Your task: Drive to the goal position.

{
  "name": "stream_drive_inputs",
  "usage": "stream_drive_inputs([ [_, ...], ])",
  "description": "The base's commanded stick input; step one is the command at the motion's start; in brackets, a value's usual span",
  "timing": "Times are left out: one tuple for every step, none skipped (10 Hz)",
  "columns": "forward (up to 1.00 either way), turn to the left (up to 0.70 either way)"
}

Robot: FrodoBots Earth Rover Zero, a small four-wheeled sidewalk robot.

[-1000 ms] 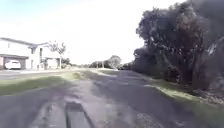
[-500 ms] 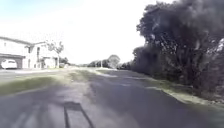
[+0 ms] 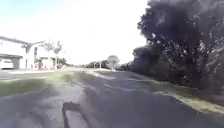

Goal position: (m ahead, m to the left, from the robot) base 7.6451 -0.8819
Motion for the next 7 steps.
stream_drive_inputs([
  [1.0,0.0],
  [1.0,0.0],
  [1.0,0.0],
  [1.0,0.0],
  [1.0,0.0],
  [1.0,0.0],
  [1.0,0.0],
])
